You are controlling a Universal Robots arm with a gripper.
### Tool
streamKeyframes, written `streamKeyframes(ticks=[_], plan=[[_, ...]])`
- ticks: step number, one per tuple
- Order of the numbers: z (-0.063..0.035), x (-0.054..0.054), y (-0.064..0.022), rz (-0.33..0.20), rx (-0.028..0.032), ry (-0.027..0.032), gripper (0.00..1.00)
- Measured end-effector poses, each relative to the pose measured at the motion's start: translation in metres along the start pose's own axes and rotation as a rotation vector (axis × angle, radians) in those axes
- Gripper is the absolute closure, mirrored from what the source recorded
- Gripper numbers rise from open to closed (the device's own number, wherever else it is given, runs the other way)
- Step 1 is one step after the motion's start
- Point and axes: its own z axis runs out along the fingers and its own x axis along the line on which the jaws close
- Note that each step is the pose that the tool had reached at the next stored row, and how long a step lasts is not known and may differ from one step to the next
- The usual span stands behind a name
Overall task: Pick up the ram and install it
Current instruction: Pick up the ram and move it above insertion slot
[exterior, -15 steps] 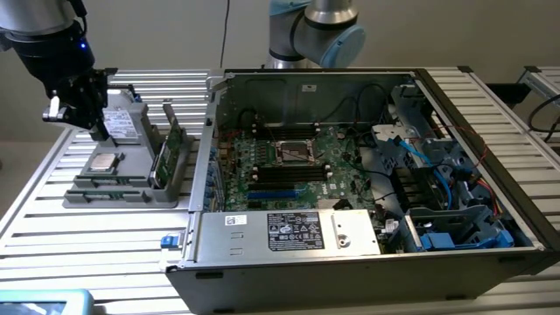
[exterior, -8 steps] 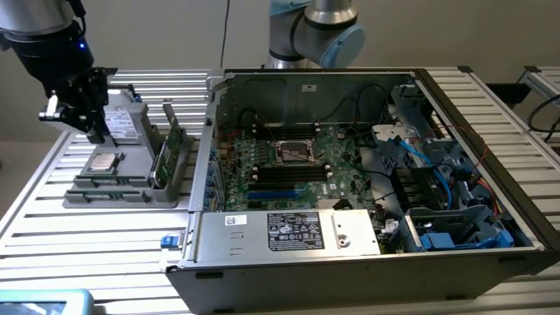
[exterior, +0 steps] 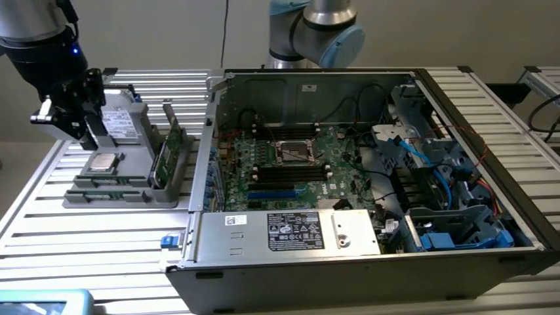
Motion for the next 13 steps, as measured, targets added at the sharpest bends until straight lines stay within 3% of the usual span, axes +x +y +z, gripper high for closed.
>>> streamKeyframes(ticks=[6, 13], plan=[[0.0105, 0.001, 0.0003, 0.002, 0.0012, 0.0007, 0.58], [0.0236, 0.01, 0.0, 0.002, 0.0017, 0.0006, 0.58]])
